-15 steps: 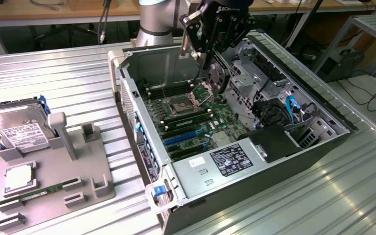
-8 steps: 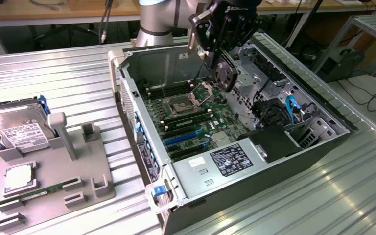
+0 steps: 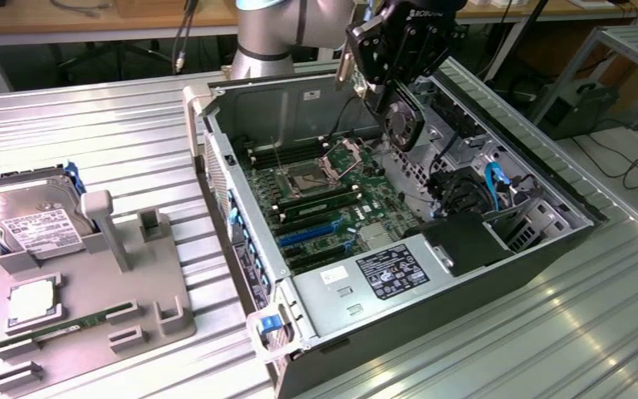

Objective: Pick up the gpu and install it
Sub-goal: 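Pick up the gpu and move the gpu toward the slot, then insert the gpu into the slot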

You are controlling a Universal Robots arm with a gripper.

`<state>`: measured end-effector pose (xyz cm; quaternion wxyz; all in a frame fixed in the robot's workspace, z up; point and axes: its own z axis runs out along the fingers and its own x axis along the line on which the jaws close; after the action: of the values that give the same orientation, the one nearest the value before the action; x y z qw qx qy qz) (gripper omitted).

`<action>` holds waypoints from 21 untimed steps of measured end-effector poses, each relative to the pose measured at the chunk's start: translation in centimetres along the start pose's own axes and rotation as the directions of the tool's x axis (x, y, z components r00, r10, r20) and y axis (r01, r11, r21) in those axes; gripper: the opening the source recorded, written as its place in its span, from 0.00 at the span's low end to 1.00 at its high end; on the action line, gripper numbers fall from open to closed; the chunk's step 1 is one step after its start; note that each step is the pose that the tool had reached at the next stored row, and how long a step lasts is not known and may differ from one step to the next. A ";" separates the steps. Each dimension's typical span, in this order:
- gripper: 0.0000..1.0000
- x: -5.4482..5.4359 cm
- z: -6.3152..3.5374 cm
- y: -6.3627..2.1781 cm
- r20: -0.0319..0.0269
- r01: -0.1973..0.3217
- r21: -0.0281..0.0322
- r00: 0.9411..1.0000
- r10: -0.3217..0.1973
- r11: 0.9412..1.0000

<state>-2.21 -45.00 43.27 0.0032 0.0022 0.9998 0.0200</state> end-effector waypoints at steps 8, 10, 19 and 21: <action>0.27 0.0 0.00 0.01 0.000 0.000 0.000 1.000 0.000 1.000; 0.27 0.0 0.00 0.01 0.000 0.000 0.000 1.000 0.000 1.000; 0.27 0.0 0.00 0.01 -0.001 0.032 0.000 0.999 -0.032 0.999; 0.27 0.0 0.00 0.01 -0.002 0.052 0.000 0.999 -0.052 0.999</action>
<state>-2.21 -44.99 43.28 0.0027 -0.0237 0.9995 0.0200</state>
